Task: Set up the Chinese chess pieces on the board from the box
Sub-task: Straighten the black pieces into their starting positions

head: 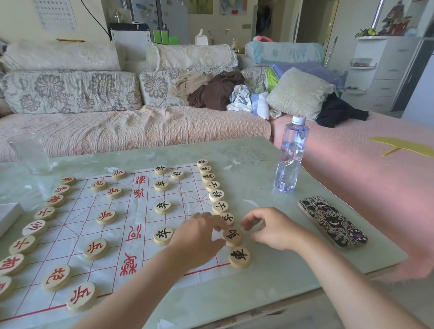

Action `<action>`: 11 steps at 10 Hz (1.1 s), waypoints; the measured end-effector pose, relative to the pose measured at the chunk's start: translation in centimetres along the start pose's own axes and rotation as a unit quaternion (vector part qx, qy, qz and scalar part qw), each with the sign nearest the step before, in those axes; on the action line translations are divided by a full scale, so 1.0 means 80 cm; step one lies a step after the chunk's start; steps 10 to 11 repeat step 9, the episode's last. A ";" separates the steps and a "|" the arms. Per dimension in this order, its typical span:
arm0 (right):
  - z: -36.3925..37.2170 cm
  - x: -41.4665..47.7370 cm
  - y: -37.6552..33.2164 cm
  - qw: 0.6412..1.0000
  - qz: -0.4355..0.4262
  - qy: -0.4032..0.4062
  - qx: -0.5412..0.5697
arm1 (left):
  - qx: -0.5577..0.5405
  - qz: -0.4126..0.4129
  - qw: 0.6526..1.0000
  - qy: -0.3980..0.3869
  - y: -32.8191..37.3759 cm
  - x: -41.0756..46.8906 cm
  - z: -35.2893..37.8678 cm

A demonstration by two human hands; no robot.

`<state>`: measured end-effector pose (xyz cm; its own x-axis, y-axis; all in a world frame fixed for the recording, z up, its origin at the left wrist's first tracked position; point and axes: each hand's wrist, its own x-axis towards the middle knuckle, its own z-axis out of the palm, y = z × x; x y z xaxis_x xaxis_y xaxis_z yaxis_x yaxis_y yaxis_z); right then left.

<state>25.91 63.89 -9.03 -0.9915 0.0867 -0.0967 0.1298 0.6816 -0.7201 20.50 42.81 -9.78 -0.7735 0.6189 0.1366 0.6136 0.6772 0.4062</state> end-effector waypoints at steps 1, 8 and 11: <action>-0.006 -0.022 -0.007 1.000 -0.002 -0.019 0.005 | -0.006 0.031 0.999 0.014 0.006 -0.016 -0.001; -0.001 -0.048 -0.029 0.998 0.001 -0.039 -0.047 | 0.006 0.045 0.999 0.019 0.018 -0.049 -0.005; -0.015 -0.051 -0.052 0.999 -0.015 0.024 -0.017 | -0.024 0.039 0.998 0.046 0.007 -0.069 -0.046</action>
